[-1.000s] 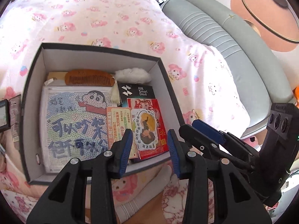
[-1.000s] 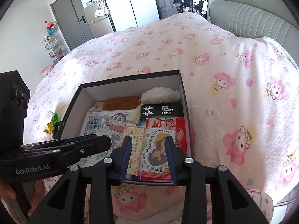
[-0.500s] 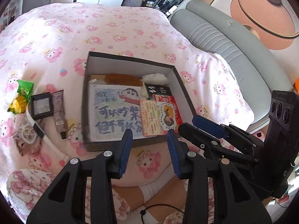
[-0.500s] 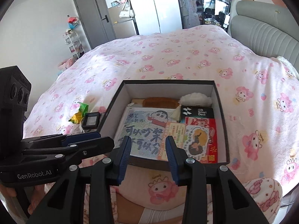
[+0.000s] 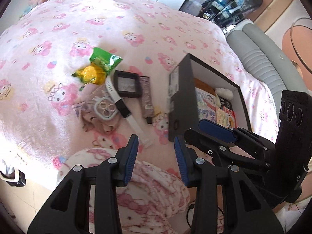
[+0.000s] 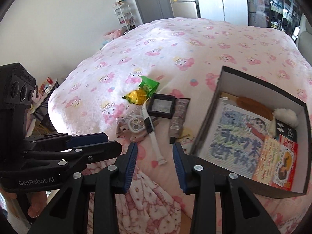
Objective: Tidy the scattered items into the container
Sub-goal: 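Move the left gripper to the clear phone case on the pile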
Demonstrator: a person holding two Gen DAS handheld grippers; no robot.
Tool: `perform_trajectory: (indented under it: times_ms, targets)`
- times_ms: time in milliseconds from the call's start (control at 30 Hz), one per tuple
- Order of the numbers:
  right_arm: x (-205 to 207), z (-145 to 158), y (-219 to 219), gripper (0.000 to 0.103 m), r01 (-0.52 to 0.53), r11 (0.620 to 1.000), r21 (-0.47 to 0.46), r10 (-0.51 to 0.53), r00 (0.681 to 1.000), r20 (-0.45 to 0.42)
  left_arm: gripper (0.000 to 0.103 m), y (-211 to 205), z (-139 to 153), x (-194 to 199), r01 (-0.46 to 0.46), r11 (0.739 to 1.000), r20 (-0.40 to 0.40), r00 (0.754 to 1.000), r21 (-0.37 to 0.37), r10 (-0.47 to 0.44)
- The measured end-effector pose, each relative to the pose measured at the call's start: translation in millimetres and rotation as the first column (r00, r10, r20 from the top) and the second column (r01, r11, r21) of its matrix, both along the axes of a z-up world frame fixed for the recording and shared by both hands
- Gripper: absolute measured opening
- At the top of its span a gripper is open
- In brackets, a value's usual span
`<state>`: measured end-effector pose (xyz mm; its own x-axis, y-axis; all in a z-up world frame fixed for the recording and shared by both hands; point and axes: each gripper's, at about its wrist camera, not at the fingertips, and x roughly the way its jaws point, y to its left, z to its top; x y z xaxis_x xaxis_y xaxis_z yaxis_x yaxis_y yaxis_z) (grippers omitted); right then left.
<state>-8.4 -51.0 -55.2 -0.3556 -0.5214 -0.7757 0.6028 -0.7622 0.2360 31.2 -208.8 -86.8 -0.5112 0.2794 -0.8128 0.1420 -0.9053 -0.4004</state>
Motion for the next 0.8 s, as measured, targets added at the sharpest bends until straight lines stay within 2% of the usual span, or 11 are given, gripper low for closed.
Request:
perform_trajectory:
  times_ms: [100,200,300,333,433,533,600,700,800]
  targets:
    - [-10.1,-18.4,-32.7,0.031,-0.019,1.000,0.010,0.019,0.999,0.039,0.038,-25.6,-16.8,-7.0,-0.034,0.999,0.058,0.998,-0.040,0.037]
    - [-22.9,-41.0,-60.5,0.031,-0.060,0.998,0.015,0.058,0.994,0.093,0.039,-55.5,-35.6,-19.3,-0.060,0.998,0.096,0.994,0.009,0.059]
    - [-36.0,-65.4,-78.9,0.030,-0.094,0.996,0.007,0.092,0.982,0.164,0.039,-77.3,-52.7,-36.8,-0.038,0.999,0.140,0.989,-0.017,0.040]
    - [-40.8,-74.3,-84.5,0.028,-0.105,0.994,0.010,0.101,0.977,0.187,0.039,-84.5,-59.6,-43.9,-0.013,1.000,0.156,0.988,0.006,0.012]
    - [-53.2,-97.9,-96.8,0.028,-0.124,0.991,0.059,0.108,0.968,0.226,0.039,-108.4,-77.8,-61.8,-0.001,0.991,0.193,0.981,0.133,-0.025]
    - [-62.5,-112.8,-106.2,0.028,-0.146,0.986,0.082,0.123,0.962,0.244,0.039,-117.1,-92.5,-75.7,-0.001,0.993,0.242,0.970,0.118,-0.028]
    - [-69.7,-121.9,-112.3,0.028,-0.143,0.983,0.114,0.110,0.962,0.250,0.039,-118.2,-106.8,-84.8,0.005,0.989,0.275,0.960,0.148,-0.046]
    - [-82.6,-135.7,-114.6,0.028,-0.096,0.983,0.155,0.051,0.961,0.270,0.039,-117.3,-122.8,-93.6,0.006,0.977,0.294,0.953,0.211,-0.069]
    - [-91.8,-138.1,-110.1,0.028,-0.046,0.983,0.177,0.001,0.970,0.243,0.039,-116.5,-131.6,-100.3,0.002,0.977,0.312,0.948,0.212,-0.069]
